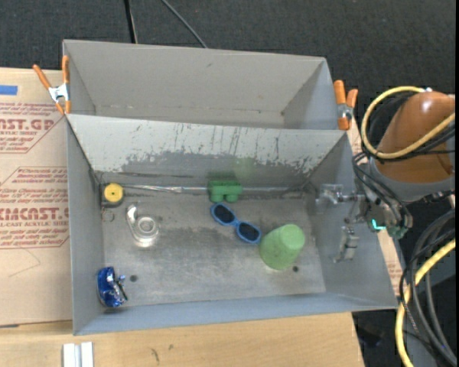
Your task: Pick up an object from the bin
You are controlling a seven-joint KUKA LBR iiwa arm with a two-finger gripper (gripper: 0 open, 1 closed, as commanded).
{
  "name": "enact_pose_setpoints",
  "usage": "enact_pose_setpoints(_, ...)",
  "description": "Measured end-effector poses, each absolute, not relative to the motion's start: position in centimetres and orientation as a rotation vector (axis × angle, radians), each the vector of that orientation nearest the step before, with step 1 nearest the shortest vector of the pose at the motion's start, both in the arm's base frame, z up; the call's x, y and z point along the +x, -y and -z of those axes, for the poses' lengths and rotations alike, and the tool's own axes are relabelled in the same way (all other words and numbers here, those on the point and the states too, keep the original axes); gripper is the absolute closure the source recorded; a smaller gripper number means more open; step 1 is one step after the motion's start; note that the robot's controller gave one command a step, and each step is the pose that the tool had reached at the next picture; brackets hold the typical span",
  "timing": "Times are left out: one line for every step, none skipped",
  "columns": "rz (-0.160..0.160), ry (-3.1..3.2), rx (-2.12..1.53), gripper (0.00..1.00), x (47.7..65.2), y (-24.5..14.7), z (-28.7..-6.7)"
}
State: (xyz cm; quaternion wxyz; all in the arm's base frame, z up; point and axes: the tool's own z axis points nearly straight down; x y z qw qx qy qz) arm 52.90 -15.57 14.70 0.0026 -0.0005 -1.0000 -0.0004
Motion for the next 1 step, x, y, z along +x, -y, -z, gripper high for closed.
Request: enact_pose_setpoints(-0.002, 3.138, -0.211, 0.00, 53.02, 10.97, -7.18)
